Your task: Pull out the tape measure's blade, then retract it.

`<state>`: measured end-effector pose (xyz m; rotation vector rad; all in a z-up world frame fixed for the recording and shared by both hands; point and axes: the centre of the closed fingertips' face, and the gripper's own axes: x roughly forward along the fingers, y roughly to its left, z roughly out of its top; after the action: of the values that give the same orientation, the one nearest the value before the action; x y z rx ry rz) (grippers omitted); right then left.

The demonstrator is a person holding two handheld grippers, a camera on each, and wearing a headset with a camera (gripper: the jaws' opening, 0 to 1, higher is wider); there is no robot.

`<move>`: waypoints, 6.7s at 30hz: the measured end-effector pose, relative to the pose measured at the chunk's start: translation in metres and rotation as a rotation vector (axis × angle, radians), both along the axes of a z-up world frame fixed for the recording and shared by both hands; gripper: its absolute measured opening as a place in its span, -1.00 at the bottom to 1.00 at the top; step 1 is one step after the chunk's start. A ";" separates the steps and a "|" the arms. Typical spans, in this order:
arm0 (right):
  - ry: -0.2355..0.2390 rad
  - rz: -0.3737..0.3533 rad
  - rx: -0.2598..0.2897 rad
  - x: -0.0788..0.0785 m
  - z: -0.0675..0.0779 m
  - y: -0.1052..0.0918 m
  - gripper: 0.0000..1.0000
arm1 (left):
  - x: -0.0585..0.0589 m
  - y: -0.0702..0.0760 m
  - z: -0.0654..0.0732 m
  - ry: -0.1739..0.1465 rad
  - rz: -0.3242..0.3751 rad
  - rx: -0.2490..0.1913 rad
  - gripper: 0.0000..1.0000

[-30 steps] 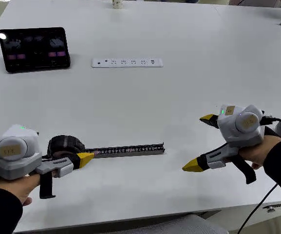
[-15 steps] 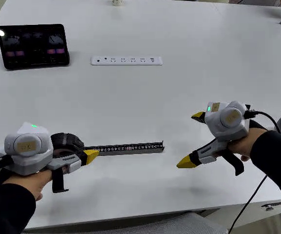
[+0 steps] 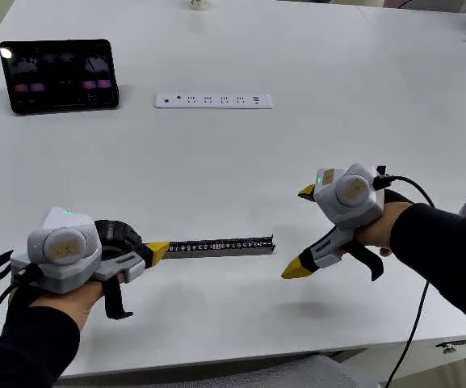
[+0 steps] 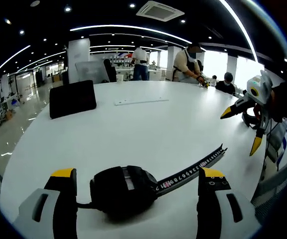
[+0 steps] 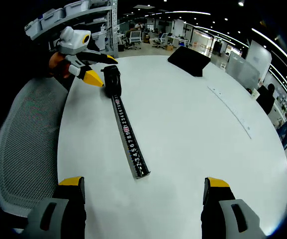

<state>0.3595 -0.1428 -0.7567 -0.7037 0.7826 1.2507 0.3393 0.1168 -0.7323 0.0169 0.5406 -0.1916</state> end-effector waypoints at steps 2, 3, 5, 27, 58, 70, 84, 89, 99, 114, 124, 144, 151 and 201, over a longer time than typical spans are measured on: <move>0.002 0.013 -0.008 0.001 -0.002 0.002 0.98 | 0.002 0.001 0.001 -0.013 0.033 -0.023 0.98; 0.004 0.017 -0.013 0.001 -0.004 0.003 0.98 | 0.003 0.002 0.002 -0.022 0.043 -0.029 0.98; 0.006 0.023 -0.016 0.003 -0.007 0.005 0.98 | 0.004 0.003 0.001 -0.026 0.051 -0.033 0.98; 0.045 0.160 -0.097 0.003 -0.038 0.026 0.66 | 0.015 0.016 -0.010 -0.134 0.075 -0.010 0.98; 0.065 0.245 -0.137 -0.002 -0.049 0.018 -0.55 | 0.015 0.014 -0.025 -0.084 0.071 -0.018 0.98; 0.045 0.264 -0.174 -0.002 -0.052 0.019 -0.75 | 0.014 0.014 -0.023 -0.087 0.084 -0.019 0.98; 0.061 0.211 -0.209 -0.001 -0.053 0.019 -0.78 | 0.012 0.017 -0.033 -0.043 0.129 -0.015 0.58; 0.064 0.222 -0.240 -0.002 -0.053 0.019 -0.78 | 0.010 0.022 -0.037 -0.009 0.150 0.005 0.36; 0.069 0.189 -0.237 -0.001 -0.054 0.019 -0.78 | 0.006 0.022 -0.034 0.031 0.149 0.021 0.24; 0.081 0.176 -0.225 0.000 -0.054 0.019 -0.79 | 0.005 0.021 -0.036 0.082 0.130 0.010 0.20; 0.093 0.141 -0.217 0.001 -0.054 0.020 -0.79 | 0.006 0.022 -0.037 0.090 0.126 0.010 0.21; 0.097 0.150 -0.230 0.001 -0.054 0.025 -0.78 | 0.008 0.023 -0.041 0.127 0.117 0.011 0.21; 0.105 0.136 -0.234 0.001 -0.054 0.026 -0.78 | 0.007 0.022 -0.041 0.132 0.114 0.011 0.21; 0.105 0.113 -0.246 0.001 -0.055 0.039 -0.78 | 0.004 0.020 -0.040 0.148 0.105 0.005 0.21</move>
<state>0.3601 -0.1041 -0.8112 -0.8964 1.0065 1.3138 0.3433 0.1366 -0.7721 -0.0207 0.6883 -0.0887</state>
